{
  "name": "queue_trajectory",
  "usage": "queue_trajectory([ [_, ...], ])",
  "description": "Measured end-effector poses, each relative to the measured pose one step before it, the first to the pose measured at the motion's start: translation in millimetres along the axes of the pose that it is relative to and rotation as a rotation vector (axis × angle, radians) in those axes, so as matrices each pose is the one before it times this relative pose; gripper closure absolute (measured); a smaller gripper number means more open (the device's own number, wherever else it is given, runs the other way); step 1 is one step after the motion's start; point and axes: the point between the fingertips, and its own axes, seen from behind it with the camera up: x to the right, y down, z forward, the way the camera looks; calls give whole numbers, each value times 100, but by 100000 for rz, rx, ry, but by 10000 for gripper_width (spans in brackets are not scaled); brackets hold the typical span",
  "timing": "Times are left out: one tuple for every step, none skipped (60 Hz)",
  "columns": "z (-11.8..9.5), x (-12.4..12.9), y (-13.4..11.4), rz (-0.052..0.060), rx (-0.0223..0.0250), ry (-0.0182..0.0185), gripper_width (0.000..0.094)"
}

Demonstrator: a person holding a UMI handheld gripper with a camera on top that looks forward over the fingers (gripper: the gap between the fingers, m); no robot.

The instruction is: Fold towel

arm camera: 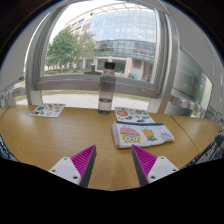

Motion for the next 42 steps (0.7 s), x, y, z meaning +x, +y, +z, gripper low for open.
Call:
queue_trajectory([
  [151, 220, -34, -287, -616, 421, 250],
  [172, 156, -32, -299, -779, 293, 260],
  [196, 90, -43, -251, -643, 203, 269],
  [186, 38, -117, -115, -446, 110, 268],
  [-812, -312, 607, -94, -453, 75, 273],
  [46, -126, -14, 3, -516, -303, 278],
  [34, -103, 17, -89, -544, -498, 287],
  [-8, -187, -39, -112, -434, -647, 296],
  [9, -279, -105, -121, -331, -766, 308],
  [22, -286, -233, -175, -194, -827, 321],
  [-67, -260, -137, -158, -101, -744, 336],
  [-70, -271, -121, -160, -187, -596, 355],
  [-14, -168, -34, -95, -346, -668, 373],
  [-99, -349, -21, -119, -474, -405, 389],
  [-46, -172, 14, -61, -485, -484, 404],
  [-36, -333, 74, -222, -667, -286, 421],
  [-132, -278, 214, -247, -941, -217, 438],
  [-153, -249, 213, -397, -1137, -156, 459],
  [-116, -335, 360, -480, -1166, -82, 483],
  [-139, -212, 328, -434, -1056, -177, 511],
  [-161, -211, 237, -353, -923, -138, 539],
  [-178, -255, 255, -407, -1012, -54, 570],
  [-125, -85, 403, -642, -1254, -309, 598],
  [-182, -293, 590, -866, -1623, -98, 619],
  [-269, -161, 567, -932, -1828, -95, 639],
  [-334, -176, 634, -1077, -1820, -328, 669],
  [-425, -355, 668, -1455, -1889, -330, 705],
  [-437, -290, -354, -834, 1583, -1024, 763],
  [-505, -196, 97, -658, -346, 179, 826],
  [-515, 114, 409, -310, -1490, 1041, 854],
  [-459, -37, -3, 74, -57, 458, 853],
  [-633, -203, 94, 303, -472, 169, 853],
  [-582, -111, 97, -18, -415, 2, 853],
  [-547, -127, 13, -202, -223, -11, 879],
  [-544, -76, -78, -606, -119, -37, 918],
  [-634, -296, -61, -451, -139, 668, 910],
  [-627, -96, 26, 179, 127, 47, 910],
  [-612, -75, -4, 287, 223, -2, 910],
  [-527, -110, -27, 353, 108, -168, 910],
  [-536, -106, 19, 209, 18, -366, 915],
  [-474, 10, -43, 275, 117, -651, 918],
  [-567, -124, 12, 831, 18, -858, 917],
])
